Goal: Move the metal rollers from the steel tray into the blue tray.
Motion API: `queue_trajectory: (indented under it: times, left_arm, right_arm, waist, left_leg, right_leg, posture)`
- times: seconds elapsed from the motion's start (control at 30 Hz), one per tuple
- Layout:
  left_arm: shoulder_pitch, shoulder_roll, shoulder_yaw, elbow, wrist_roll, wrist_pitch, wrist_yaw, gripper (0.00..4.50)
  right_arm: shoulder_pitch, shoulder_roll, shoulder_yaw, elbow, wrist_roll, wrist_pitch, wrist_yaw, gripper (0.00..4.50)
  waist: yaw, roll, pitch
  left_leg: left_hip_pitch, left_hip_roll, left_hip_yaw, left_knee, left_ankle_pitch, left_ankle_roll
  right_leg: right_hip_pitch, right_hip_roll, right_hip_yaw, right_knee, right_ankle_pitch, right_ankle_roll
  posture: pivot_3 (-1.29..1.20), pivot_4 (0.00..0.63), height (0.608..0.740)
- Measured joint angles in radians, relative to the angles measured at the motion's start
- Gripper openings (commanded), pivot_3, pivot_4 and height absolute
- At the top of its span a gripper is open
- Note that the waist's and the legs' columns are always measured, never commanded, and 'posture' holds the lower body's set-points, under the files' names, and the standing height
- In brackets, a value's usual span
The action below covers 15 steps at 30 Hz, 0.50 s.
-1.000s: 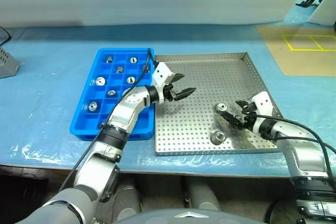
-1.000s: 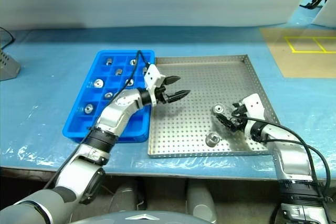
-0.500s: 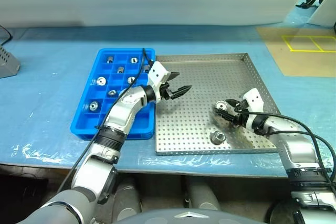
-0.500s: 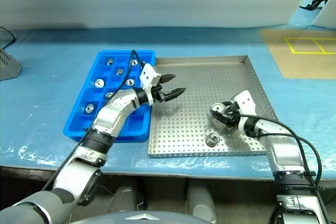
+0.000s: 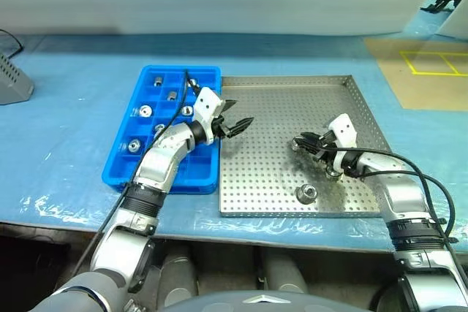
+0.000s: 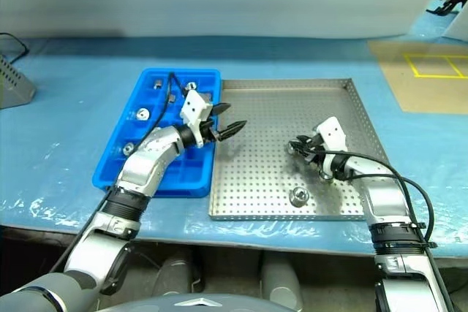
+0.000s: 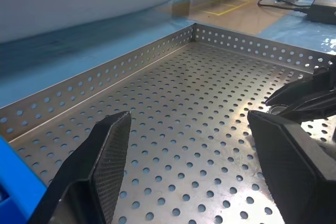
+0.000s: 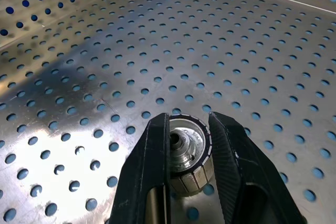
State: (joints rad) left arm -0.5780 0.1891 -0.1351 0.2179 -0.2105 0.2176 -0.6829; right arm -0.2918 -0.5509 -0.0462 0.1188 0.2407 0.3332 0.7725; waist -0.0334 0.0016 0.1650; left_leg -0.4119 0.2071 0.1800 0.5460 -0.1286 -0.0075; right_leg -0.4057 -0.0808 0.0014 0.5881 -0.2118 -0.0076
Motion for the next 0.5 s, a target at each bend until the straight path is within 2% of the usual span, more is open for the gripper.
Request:
queue_trajectory:
  times: [0.3, 0.5]
  left_arm:
    - [0.027, 0.021, 0.019, -0.036, 0.0, 0.014, 0.023, 3.74]
    - [0.064, 0.054, 0.05, -0.131, -0.016, 0.049, 0.036, 3.74]
  right_arm:
    - [-0.014, 0.034, 0.011, -0.005, 0.011, -0.014, 0.025, 0.68]
    - [-0.064, 0.077, 0.01, -0.129, 0.097, -0.006, 0.052, 0.68]
  waist:
    - [0.02, 0.0, 0.0]
    - [0.022, 0.0, 0.0]
  left_leg:
    - [0.0, 0.0, 0.0, 0.0, 0.0, 0.0]
    - [0.0, 0.0, 0.0, -0.001, 0.0, -0.001]
  right_leg:
    - [0.0, 0.0, 0.0, 0.0, 0.0, 0.0]
    - [-0.001, 0.0, 0.0, 0.0, 0.0, 0.0]
  posture:
    - [-0.25, 0.15, 0.74]
    - [-0.19, 0.15, 0.74]
